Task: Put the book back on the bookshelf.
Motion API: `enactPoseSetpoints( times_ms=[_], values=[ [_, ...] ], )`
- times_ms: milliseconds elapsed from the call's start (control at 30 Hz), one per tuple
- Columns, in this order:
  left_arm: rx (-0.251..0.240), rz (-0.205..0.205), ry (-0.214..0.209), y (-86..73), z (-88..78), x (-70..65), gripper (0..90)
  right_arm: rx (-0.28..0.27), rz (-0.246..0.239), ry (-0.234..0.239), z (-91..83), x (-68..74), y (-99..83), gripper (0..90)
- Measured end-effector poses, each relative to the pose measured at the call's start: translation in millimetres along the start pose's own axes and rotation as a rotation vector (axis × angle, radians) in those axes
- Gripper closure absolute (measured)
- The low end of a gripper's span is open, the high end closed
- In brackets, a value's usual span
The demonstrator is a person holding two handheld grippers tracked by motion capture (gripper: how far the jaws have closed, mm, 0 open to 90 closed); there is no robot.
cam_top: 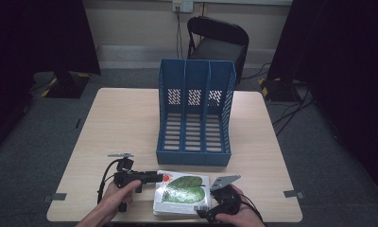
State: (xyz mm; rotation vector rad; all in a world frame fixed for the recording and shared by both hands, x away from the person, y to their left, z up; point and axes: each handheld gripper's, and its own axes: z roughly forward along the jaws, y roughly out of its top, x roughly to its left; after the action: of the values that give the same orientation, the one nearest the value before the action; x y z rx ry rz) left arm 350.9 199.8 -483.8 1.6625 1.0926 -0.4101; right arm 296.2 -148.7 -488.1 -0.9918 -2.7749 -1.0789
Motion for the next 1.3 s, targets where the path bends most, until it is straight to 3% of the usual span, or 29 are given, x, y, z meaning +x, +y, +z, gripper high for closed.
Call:
enactPoseSetpoints(
  times_ms=[300,333,367,400,467,533,633,767,967,1133,1300],
  values=[
    [-0.020,-0.004,-0.026,0.7,-0.4,-1.1,42.9,0.002,0.018,0.009,-1.4,-0.7,0.7,7.1],
    [-0.026,-0.009,-0.048,0.9,-0.3,-1.3,43.3,-0.003,0.024,0.016,-1.6,-2.1,0.7,7.5],
    [-0.003,-0.013,-0.096,0.0,2.5,-2.0,46.5,-0.005,0.033,0.021,-1.9,-2.5,0.7,7.6],
    [0.013,0.000,-0.111,-0.9,5.3,-3.6,46.6,-0.009,0.044,0.032,-2.5,-3.9,0.9,7.9],
    [0.048,0.041,-0.076,-3.1,14.0,-12.3,45.1,-0.018,0.054,0.040,-3.1,-5.2,1.2,8.9],
    [0.068,0.057,-0.068,-3.4,19.3,-14.6,43.1,-0.026,0.046,0.028,-3.6,-4.6,1.4,10.8],
    [0.067,0.053,-0.060,-3.2,18.3,-13.6,48.5,-0.048,0.029,0.022,-5.6,-3.5,1.9,14.1],
    [0.082,0.053,-0.051,-3.9,20.2,-13.3,49.0,-0.047,0.026,0.017,-4.8,-3.0,1.9,13.7],
    [0.163,0.071,-0.044,-8.6,35.8,-15.6,50.6,-0.060,0.018,0.005,-1.4,-0.1,3.1,12.7],
    [0.212,0.092,-0.040,-11.8,43.8,-17.2,50.6,-0.074,0.007,0.030,2.8,1.2,5.3,12.8],
    [0.239,0.098,-0.035,-12.6,46.3,-16.8,49.6,-0.081,-0.005,0.031,4.2,1.8,5.6,12.6]
  ],
)
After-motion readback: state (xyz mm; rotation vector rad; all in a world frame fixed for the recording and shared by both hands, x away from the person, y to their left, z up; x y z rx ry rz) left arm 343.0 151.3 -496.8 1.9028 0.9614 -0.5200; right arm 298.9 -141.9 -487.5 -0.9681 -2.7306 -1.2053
